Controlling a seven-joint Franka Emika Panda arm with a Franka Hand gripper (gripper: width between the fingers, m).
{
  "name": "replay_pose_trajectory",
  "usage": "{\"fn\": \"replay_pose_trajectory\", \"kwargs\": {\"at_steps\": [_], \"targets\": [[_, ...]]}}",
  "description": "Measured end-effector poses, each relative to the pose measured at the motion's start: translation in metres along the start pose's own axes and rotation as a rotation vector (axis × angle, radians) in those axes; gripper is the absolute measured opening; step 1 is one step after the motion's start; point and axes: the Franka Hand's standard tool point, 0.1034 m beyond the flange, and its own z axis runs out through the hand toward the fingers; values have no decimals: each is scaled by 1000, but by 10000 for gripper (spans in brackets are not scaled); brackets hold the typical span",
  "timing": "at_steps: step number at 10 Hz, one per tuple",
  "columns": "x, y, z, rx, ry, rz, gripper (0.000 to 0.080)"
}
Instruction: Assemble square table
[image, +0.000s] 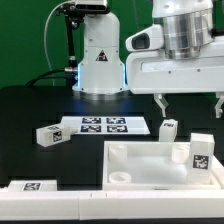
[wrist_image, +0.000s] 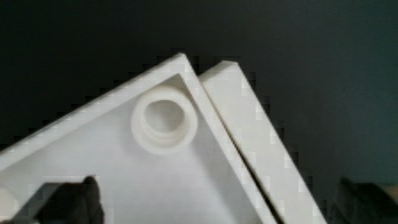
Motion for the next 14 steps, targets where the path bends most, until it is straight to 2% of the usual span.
{"fn": "replay_pose_trajectory", "kwargs": {"at_steps": [1, 2, 3, 4, 5, 6, 7, 8, 9, 10, 11, 12, 13, 14], "targets": [[-18, 8, 6, -37, -83, -29, 648], [-30, 18, 4, -63, -197, -22, 648], [-36, 21, 3, -68, -217, -19, 648], [-49, 25, 5, -78, -250, -24, 648], [-48, 29, 4, -90, -309, -15, 648], [-45, 32, 3, -90, -390, 3, 648], [-41, 35, 3, -63, -499, 54, 648], [-39, 40, 5, -60, -560, 80, 648], [-46, 47, 4, -70, -661, 94, 648], [-47, 53, 7, -83, -759, 103, 648], [-40, 54, 10, -85, -778, 109, 648], [-44, 60, 9, -94, -848, 117, 648], [-43, 63, 13, -99, -876, 123, 648], [-45, 56, 18, -104, -853, 66, 648]]}}
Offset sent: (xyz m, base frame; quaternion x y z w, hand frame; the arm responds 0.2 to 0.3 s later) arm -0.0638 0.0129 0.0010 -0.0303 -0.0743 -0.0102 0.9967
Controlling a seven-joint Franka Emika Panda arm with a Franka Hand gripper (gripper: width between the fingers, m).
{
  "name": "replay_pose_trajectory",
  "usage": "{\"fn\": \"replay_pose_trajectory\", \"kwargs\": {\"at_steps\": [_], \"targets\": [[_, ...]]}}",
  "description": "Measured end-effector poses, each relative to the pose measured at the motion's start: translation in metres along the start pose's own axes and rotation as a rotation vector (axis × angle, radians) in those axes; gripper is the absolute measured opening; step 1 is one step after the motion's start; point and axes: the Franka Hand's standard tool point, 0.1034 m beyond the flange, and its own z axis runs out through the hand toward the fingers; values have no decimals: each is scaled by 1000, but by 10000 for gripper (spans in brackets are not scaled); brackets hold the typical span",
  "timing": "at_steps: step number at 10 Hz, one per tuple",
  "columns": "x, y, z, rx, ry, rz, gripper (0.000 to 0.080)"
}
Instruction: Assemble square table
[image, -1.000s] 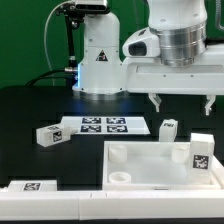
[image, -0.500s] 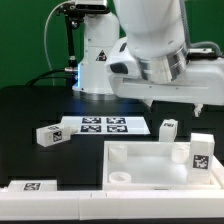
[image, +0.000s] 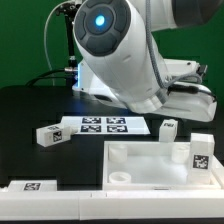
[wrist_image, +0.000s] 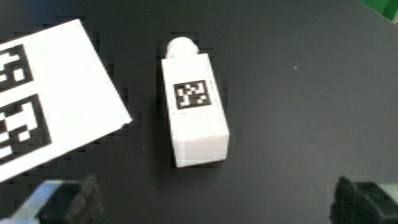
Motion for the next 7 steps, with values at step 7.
{"fn": "replay_pose_trajectory", "kwargs": {"at_steps": [7], "targets": [[-14, -24, 36, -104, 116, -196, 648]]}}
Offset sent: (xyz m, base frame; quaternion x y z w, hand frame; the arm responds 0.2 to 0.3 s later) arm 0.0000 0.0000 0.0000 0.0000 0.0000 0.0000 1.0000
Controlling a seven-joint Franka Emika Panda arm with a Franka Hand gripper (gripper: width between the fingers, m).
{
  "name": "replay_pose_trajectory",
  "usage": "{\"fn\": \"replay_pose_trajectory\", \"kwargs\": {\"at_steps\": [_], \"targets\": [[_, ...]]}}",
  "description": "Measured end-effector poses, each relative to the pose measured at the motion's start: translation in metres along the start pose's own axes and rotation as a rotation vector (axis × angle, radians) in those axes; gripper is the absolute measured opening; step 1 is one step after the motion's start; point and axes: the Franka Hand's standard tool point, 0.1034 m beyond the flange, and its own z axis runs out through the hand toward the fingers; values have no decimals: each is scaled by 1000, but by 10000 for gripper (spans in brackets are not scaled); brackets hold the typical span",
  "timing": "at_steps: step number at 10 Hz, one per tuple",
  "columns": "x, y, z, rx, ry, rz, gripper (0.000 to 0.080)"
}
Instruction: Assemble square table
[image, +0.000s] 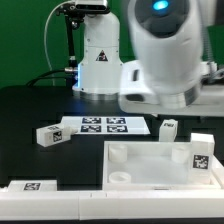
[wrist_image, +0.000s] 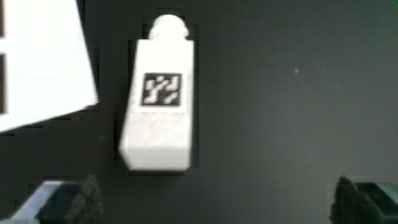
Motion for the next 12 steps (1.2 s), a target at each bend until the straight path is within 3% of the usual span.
{"fn": "replay_pose_trajectory", "kwargs": {"at_steps": [4, 6, 10, 11, 12], "targets": [[0, 8, -1, 8, -20, 18, 648], [0, 18, 4, 14, -151, 37, 648], [3, 19, 7, 14, -169, 40, 648], [2, 21, 12, 16, -181, 67, 648], [-1, 27, 27, 13, -224, 121, 648]]}}
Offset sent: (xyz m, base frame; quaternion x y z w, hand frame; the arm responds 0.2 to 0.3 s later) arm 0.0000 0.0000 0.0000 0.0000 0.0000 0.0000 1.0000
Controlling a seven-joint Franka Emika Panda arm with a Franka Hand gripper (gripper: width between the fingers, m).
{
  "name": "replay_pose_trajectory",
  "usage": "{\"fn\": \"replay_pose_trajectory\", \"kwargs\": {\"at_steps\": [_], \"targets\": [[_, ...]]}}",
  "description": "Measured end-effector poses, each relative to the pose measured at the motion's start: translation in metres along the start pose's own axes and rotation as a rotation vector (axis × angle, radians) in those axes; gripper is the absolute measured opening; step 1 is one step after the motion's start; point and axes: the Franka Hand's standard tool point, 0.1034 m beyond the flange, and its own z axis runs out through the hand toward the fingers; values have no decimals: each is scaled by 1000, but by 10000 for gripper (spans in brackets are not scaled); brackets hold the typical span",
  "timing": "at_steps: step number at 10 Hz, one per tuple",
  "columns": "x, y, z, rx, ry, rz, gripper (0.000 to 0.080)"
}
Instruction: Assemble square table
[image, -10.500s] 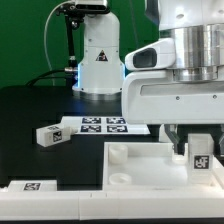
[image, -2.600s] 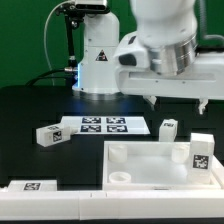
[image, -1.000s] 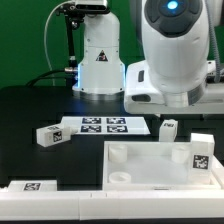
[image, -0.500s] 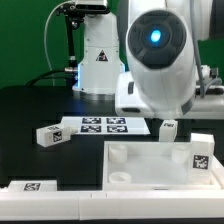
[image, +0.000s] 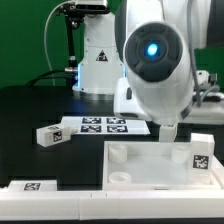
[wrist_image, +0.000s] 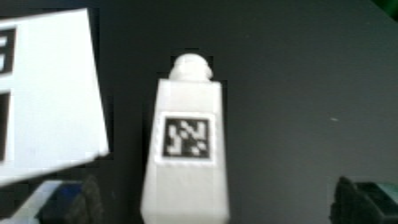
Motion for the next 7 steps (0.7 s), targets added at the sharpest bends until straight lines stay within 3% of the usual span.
{"fn": "replay_pose_trajectory", "kwargs": {"at_steps": [1, 2, 5, 7], "targets": [[2, 3, 11, 0, -33, 37, 648], [4, 4, 19, 24, -55, 69, 648], [5, 6, 22, 32, -62, 79, 648], [6, 6, 22, 32, -62, 80, 368]]}}
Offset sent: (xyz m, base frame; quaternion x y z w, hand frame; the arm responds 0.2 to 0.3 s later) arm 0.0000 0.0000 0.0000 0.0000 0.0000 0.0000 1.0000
